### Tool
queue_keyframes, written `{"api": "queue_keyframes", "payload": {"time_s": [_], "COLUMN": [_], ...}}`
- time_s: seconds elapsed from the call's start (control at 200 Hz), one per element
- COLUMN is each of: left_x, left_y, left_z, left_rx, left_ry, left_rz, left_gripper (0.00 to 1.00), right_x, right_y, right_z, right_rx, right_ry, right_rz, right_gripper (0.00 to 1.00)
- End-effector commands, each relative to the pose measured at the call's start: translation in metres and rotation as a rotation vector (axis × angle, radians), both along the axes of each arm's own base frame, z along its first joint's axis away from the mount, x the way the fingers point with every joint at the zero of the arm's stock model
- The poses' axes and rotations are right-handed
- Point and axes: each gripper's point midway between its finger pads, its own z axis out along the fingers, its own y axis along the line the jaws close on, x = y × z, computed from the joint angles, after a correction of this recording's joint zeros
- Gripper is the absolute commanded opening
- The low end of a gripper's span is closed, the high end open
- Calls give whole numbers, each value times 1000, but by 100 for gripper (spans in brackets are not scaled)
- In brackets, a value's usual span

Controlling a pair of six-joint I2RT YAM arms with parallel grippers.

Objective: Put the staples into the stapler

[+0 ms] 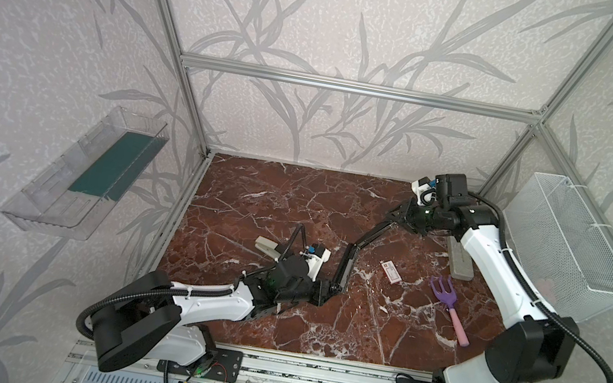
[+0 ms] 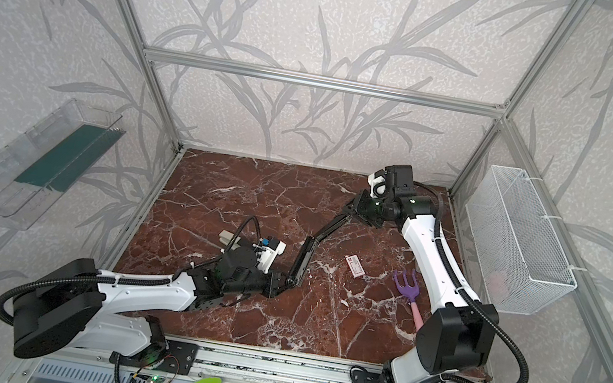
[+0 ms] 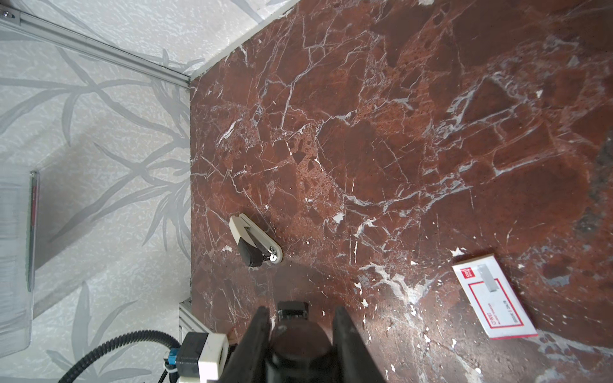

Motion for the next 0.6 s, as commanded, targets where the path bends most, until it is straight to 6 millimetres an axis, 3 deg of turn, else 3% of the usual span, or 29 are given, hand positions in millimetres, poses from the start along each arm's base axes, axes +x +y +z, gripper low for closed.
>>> {"api": "queue_keyframes", "payload": {"time_s": [0.0, 0.325, 0.595], "left_x": [-16, -22, -24], "left_y": [6, 0, -5], "left_z": [-14, -10, -10], "left_rx": [46, 31, 26], "left_ry": [19, 8, 8], "left_rz": [-45, -85, -108], "left_gripper": [0, 0, 0], "right_x": [42, 81, 89], "right_y": [-14, -11, -9], "right_z": [30, -27, -46], "right_rx": [30, 94, 100], "right_ry": [-136, 14, 55], "right_rz": [-70, -103, -121], "right_gripper": [0, 0, 0]}}
